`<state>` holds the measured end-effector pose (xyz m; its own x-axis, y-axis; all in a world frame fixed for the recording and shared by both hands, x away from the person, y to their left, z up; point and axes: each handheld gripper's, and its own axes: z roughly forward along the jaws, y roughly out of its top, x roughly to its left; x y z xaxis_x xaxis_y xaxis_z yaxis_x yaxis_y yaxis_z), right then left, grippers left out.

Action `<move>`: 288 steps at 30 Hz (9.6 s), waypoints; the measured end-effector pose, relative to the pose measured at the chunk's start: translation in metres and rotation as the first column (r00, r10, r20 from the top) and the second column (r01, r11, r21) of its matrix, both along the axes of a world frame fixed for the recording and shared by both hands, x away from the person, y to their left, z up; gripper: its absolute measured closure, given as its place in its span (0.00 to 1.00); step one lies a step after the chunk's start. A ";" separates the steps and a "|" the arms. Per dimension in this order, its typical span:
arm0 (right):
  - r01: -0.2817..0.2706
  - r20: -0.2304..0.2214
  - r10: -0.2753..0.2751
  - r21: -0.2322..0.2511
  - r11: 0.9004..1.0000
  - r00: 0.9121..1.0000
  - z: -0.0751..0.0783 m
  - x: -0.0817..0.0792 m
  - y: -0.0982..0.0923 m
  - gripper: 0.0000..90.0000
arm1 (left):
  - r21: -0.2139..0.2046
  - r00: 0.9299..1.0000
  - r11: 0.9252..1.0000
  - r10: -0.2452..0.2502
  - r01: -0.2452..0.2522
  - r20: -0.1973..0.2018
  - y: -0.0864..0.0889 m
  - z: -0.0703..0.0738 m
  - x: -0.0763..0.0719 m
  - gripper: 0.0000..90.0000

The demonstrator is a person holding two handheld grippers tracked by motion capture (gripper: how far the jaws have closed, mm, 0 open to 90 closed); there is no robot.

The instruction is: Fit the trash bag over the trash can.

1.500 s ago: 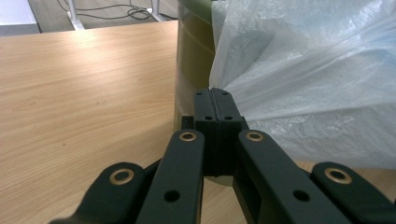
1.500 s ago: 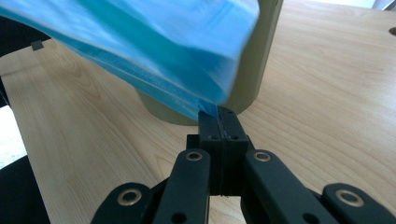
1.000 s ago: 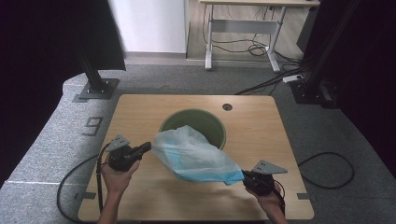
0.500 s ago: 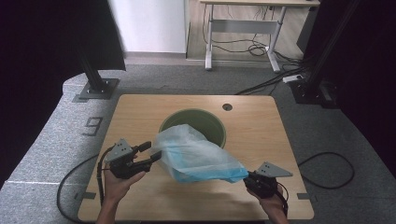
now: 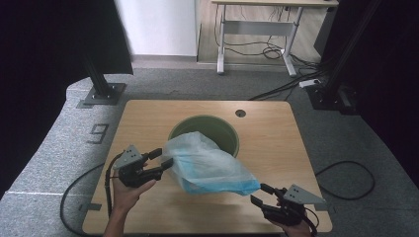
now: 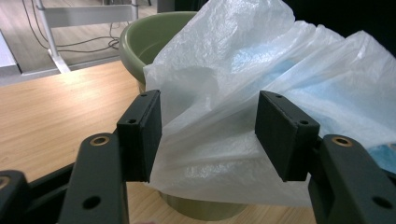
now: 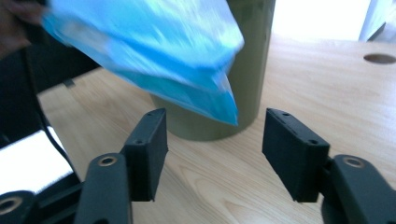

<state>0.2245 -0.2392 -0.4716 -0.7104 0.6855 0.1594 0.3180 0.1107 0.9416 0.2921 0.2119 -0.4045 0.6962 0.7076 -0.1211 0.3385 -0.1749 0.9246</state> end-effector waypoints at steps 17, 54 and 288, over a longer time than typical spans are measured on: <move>-0.094 0.091 0.095 -0.021 0.995 0.991 0.052 0.014 0.037 0.28 | 0.016 1.000 1.000 -0.001 0.001 -0.007 -0.006 0.001 0.001 0.47; -0.097 0.025 0.095 0.104 0.990 0.995 0.080 0.077 0.058 0.97 | 0.076 0.995 0.993 -0.096 0.093 0.036 -0.019 0.015 -0.013 0.40; -0.021 -0.219 -0.007 -0.127 0.992 0.976 0.001 0.180 0.053 0.97 | 0.106 0.992 0.993 -0.030 0.043 -0.122 0.002 0.032 0.098 0.36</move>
